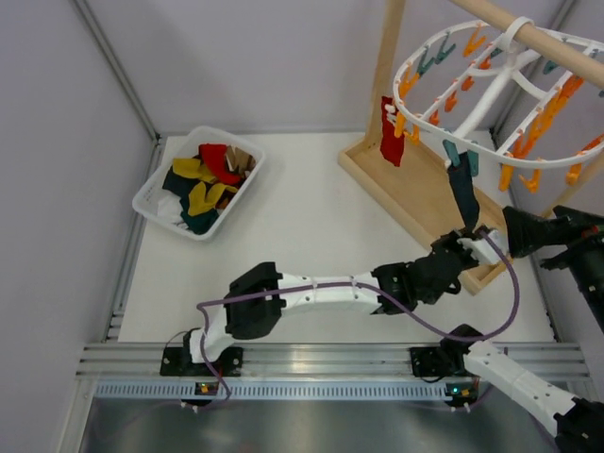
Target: Remove the socks clipped to the hanger
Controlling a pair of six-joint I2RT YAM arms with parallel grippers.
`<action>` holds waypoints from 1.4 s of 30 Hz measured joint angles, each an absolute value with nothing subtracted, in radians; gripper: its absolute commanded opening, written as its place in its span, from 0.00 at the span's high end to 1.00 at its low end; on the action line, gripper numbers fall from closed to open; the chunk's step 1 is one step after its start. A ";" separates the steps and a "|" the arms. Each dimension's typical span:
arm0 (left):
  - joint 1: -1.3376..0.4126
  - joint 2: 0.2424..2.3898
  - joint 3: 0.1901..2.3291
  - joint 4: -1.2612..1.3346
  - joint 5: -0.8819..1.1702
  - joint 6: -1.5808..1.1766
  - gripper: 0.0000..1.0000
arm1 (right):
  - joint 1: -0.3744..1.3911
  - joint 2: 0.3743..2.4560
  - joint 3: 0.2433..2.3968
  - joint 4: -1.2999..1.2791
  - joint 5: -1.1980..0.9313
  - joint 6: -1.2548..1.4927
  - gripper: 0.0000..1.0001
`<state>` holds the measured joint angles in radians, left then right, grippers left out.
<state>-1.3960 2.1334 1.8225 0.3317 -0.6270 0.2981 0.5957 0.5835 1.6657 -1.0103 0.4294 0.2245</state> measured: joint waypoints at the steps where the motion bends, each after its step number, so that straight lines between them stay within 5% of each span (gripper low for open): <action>1: -1.407 2.169 1.866 0.329 -0.653 0.328 1.00 | 0.596 0.612 1.694 -1.028 0.437 0.218 0.01; 7: -1.464 2.383 2.113 0.308 -0.832 0.553 1.00 | 0.596 0.825 1.845 -1.147 0.460 0.172 0.08; 16: -1.474 2.452 2.193 0.292 -0.907 0.682 1.00 | 0.597 1.060 1.896 -1.232 0.588 0.157 0.20; 42: -1.457 2.453 2.214 0.286 -0.900 0.682 1.00 | 0.759 1.115 1.584 -1.029 1.131 0.071 0.33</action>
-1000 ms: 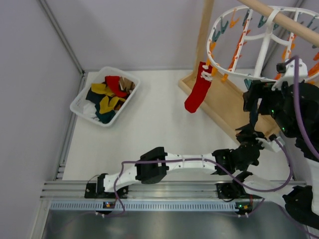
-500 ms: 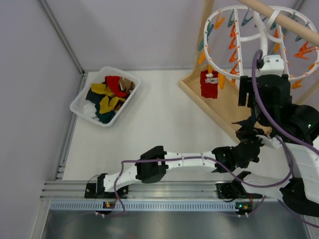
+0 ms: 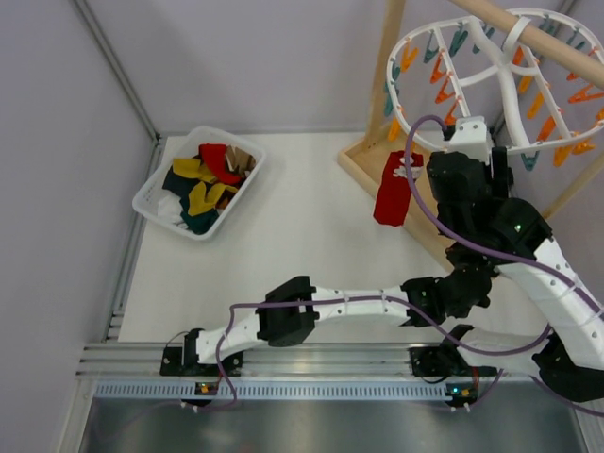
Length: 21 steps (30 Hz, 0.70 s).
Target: Remove the socks clipped to the hanger
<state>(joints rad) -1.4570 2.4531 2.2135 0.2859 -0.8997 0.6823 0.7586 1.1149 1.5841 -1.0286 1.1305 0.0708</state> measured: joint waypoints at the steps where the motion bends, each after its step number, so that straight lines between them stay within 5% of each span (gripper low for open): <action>1: -1.459 2.453 2.210 0.285 -0.897 0.682 1.00 | 0.758 1.105 1.559 -1.005 1.140 0.060 0.34; 21: -1.482 2.453 2.183 0.284 -0.884 0.677 1.00 | 0.717 0.958 1.495 -0.876 0.973 0.062 0.38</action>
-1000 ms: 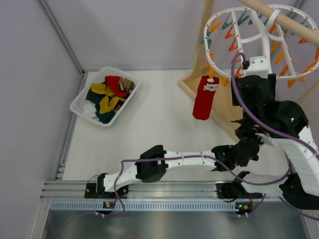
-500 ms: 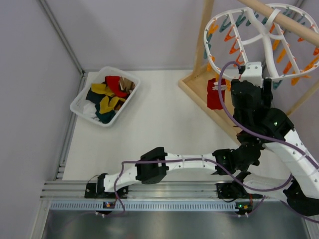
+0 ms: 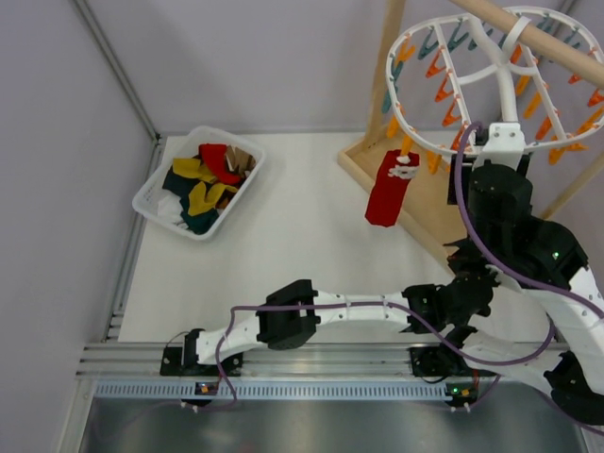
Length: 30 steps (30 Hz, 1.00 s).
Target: Remove the socks clipped to the hanger
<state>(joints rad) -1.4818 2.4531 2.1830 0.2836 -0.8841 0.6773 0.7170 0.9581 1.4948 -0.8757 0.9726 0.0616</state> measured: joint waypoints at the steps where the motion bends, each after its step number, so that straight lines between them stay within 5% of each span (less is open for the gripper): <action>1: -1.482 2.453 2.181 0.283 -0.884 0.677 1.00 | 0.717 0.953 1.496 -0.881 0.966 0.065 0.38; 12: -1.480 2.452 2.135 0.286 -0.884 0.657 1.00 | 0.702 0.918 1.514 -0.912 0.989 0.073 0.43; 19: -1.478 2.439 2.120 0.286 -0.884 0.635 1.00 | 0.491 1.026 1.510 -0.894 0.941 0.048 0.43; 30: -1.469 2.394 2.067 0.286 -0.864 0.597 1.00 | 0.471 1.071 1.368 -0.662 1.012 -0.084 0.45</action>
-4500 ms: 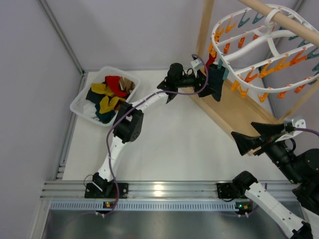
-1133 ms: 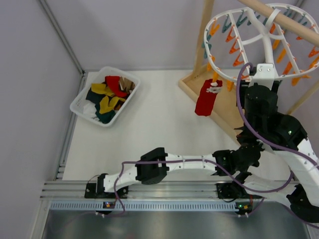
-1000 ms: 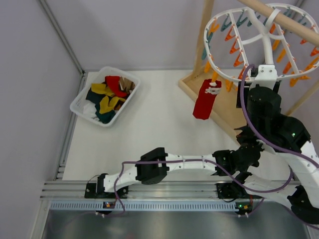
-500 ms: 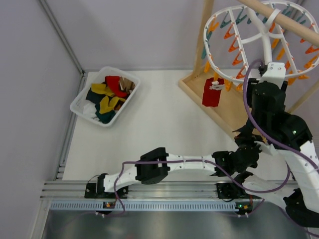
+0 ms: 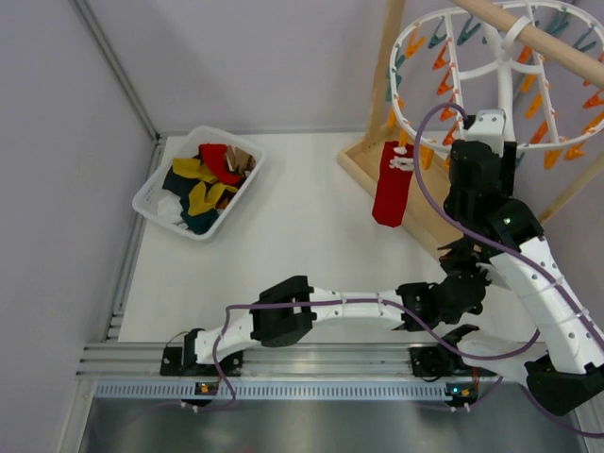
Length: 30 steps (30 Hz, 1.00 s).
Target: Remove the socks clipped to the hanger
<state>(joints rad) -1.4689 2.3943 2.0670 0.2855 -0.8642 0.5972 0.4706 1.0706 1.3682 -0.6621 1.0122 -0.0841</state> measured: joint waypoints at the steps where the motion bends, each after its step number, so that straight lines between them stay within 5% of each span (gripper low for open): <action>1: -1.470 2.392 2.061 0.286 -0.862 0.596 1.00 | 0.466 1.069 1.353 -0.633 1.019 -0.099 0.46; 11: -1.476 2.366 2.023 0.287 -0.853 0.583 1.00 | 0.442 1.060 1.316 -0.525 1.018 -0.184 0.59; 13: -1.476 2.365 2.023 0.287 -0.853 0.580 1.00 | 0.442 1.060 1.316 -0.523 1.008 -0.186 0.72; 14: -1.476 2.365 2.023 0.287 -0.853 0.579 1.00 | 0.442 1.060 1.316 -0.522 1.004 -0.188 0.94; 16: -1.477 2.365 2.023 0.284 -0.850 0.575 1.00 | 0.441 1.060 1.316 -0.508 1.000 -0.189 1.00; 24: -1.479 2.361 1.994 0.277 -0.852 0.546 1.00 | 0.440 1.017 1.302 -0.494 0.970 -0.172 0.99; 30: -1.433 2.257 1.789 0.179 -0.861 0.391 1.00 | 0.440 0.991 1.300 -0.502 0.926 -0.124 0.73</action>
